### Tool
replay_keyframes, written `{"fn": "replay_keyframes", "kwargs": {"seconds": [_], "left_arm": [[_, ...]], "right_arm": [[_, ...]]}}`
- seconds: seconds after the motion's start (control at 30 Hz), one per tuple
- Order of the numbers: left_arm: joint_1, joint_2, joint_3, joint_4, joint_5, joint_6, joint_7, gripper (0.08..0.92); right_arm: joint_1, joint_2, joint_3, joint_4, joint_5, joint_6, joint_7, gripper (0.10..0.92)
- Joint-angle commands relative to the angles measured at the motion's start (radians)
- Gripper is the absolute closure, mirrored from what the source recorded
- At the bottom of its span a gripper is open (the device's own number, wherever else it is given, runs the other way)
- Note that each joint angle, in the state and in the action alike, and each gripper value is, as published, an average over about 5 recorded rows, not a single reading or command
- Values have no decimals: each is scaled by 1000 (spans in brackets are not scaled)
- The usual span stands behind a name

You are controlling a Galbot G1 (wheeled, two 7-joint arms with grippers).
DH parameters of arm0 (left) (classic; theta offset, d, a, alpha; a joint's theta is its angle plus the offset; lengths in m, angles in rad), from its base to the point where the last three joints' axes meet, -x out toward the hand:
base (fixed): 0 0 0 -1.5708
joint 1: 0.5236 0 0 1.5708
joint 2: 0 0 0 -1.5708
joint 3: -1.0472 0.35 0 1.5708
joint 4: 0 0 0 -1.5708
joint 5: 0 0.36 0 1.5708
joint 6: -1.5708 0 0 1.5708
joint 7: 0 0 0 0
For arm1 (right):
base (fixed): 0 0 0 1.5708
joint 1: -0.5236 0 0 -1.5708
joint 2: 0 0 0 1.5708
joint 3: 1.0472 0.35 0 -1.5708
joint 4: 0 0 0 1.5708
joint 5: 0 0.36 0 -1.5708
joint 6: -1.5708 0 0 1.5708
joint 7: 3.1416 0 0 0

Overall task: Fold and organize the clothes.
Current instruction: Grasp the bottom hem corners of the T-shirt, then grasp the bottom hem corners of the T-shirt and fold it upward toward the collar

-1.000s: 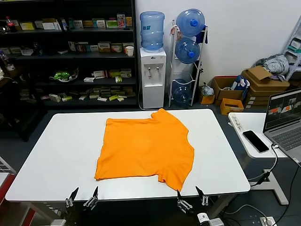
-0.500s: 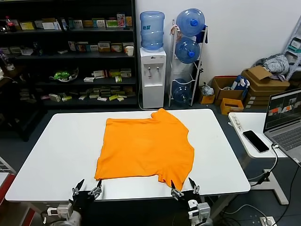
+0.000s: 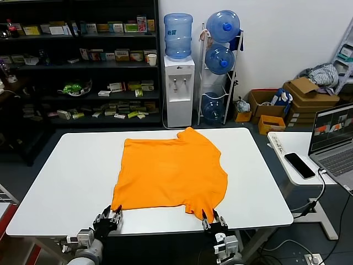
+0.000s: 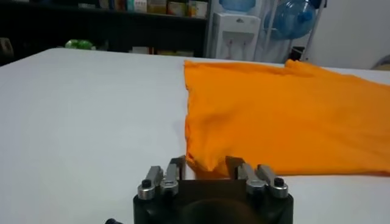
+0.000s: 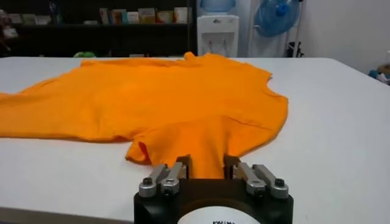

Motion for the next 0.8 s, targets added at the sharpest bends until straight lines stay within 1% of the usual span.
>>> {"fn": "replay_keyframes", "kwargs": {"seconds": [0.03, 0.17, 0.3, 0.4, 0.53, 0.63, 0.7, 0.8], "left_arm": [[-27, -11, 14, 43, 11, -15, -3, 619], [1, -12, 18, 10, 36, -44, -20, 731], [53, -12, 13, -59, 53, -67, -42, 849], [127, -2, -1, -147, 48, -69, -64, 899], [243, 24, -25, -277, 23, -52, -106, 904], [307, 45, -43, -359, -3, -34, -130, 904], [320, 58, -52, -397, -19, -23, -143, 904], [280, 74, -52, -408, -46, -6, -157, 904]], "right_arm": [[-13, 0, -8, 2, -22, 21, 7, 796], [-49, -17, -8, 48, -19, 38, 19, 887], [-106, -44, -5, 117, -2, 52, 34, 901], [-178, -75, 3, 200, 20, 59, 55, 901], [-277, -116, 21, 318, 60, 60, 92, 901], [-325, -136, 33, 380, 77, 61, 118, 901], [-324, -140, 37, 402, 80, 55, 136, 901], [-262, -139, 39, 401, 95, 24, 159, 901]]}}
